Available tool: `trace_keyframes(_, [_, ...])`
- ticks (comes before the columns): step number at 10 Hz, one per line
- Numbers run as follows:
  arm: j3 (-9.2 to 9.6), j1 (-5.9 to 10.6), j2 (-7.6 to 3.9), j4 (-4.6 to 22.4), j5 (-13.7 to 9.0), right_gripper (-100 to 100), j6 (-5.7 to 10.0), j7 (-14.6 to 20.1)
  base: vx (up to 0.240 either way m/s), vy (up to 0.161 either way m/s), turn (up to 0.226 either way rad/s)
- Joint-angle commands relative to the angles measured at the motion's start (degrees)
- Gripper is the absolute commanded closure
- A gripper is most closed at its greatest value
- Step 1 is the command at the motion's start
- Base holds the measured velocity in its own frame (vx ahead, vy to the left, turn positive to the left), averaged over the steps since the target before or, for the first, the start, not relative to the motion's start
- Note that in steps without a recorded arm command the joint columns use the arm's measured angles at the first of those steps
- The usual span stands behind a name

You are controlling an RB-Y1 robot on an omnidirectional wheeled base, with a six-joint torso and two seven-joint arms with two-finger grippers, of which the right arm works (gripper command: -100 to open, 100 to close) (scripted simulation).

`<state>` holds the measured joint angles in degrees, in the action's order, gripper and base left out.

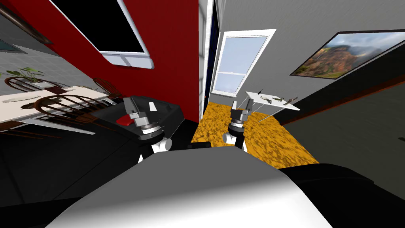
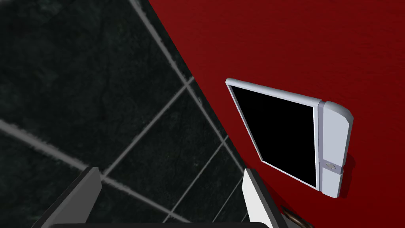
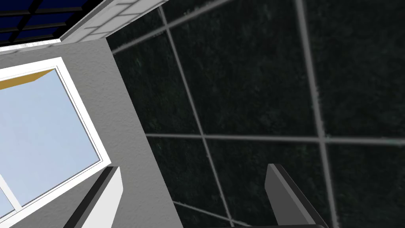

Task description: Push the door open

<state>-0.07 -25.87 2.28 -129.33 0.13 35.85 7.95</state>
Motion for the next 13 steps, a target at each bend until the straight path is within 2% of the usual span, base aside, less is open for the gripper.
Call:
trace_keyframes(1, [-0.06,0.5,-0.89,1.65,0.72,-100,0.28,-1.47,0.053,-0.05,0.124])
trace_keyframes(8, [-0.35,2.83,-3.83,9.34,4.1,-100,1.6,-8.34,0.118,-0.104,0.13])
trace_keyframes(12, [-0.54,4.39,-5.19,14.49,6.36,-100,2.48,-12.95,0.104,-0.107,0.135])
trace_keyframes(13, [-0.62,4.99,-5.58,16.46,7.23,-100,2.82,-14.71,0.101,-0.134,0.199])
